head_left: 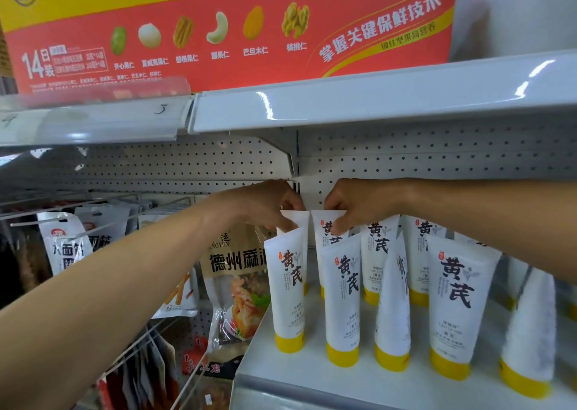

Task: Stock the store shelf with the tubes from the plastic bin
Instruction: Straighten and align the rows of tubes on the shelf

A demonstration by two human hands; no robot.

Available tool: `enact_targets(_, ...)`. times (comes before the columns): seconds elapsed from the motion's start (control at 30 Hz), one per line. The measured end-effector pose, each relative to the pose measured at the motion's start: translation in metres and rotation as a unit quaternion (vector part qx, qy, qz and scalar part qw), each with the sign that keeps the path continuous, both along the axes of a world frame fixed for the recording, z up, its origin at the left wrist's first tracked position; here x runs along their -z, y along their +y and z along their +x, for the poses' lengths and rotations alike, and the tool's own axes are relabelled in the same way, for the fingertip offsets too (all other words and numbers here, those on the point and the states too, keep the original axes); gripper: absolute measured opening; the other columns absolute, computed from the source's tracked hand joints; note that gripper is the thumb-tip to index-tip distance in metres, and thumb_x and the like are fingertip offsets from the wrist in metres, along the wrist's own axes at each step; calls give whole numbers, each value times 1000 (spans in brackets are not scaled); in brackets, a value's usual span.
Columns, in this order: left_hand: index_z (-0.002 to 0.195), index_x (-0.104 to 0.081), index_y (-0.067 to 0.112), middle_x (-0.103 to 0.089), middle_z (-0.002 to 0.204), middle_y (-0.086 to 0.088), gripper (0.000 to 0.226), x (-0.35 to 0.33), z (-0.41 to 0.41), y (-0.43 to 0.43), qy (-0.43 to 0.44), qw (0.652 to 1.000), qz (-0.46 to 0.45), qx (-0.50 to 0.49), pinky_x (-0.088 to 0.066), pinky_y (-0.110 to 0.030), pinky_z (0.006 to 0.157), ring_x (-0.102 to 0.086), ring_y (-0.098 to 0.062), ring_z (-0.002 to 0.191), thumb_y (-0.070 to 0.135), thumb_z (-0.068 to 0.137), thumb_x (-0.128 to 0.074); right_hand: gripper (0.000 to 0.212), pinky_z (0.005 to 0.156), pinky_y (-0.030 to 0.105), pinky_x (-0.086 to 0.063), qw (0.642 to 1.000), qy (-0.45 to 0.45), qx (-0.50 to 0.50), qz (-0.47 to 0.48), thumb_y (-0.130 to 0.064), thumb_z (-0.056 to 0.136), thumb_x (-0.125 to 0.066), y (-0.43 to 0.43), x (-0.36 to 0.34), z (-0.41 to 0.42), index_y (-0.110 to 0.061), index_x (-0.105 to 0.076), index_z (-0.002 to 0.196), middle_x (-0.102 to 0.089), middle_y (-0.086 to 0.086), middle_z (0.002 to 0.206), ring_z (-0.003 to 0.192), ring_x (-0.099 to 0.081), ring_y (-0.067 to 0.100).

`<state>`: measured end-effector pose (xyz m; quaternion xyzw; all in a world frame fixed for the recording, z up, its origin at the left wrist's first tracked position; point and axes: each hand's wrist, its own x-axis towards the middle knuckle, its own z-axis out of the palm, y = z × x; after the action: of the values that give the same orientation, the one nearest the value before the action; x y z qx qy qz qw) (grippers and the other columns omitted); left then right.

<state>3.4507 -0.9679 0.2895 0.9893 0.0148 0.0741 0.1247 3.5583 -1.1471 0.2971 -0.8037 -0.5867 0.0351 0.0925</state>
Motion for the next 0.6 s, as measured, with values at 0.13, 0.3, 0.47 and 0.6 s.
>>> enact_targets(0.13,108,-71,19,-70,104,9,25,3,4,1,5,1000,1,-3,-59,-35,81,-67,-8,92,19,83,-74,4,77,31,-57,1000,-12,9,-4,-21,85,-68,-3,1,-1,-23,-65,85,-72,1,94,87,-69,18)
enact_targets(0.3,109,-70,19,-66,98,12,26,4,7,1,5,1000,-6,-17,-60,-34,77,-65,-7,89,18,82,-74,21,78,37,-55,999,-29,30,-5,-21,86,-68,-5,1,-1,-5,-69,98,-72,10,98,90,-67,26)
enact_targets(0.47,98,-69,30,-69,99,14,19,3,7,0,20,1000,-6,-19,-59,-29,76,-66,-6,90,21,82,-75,24,79,36,-56,999,-26,38,-11,-23,86,-68,-3,1,-3,-8,-69,105,-72,7,100,90,-68,21)
enact_targets(0.6,93,-68,32,-69,102,10,13,1,6,-3,36,999,0,-26,-58,-32,83,-66,-9,93,24,84,-73,23,77,35,-55,998,-37,39,-17,-24,85,-68,2,1,-1,-9,-69,102,-71,7,97,90,-67,23)
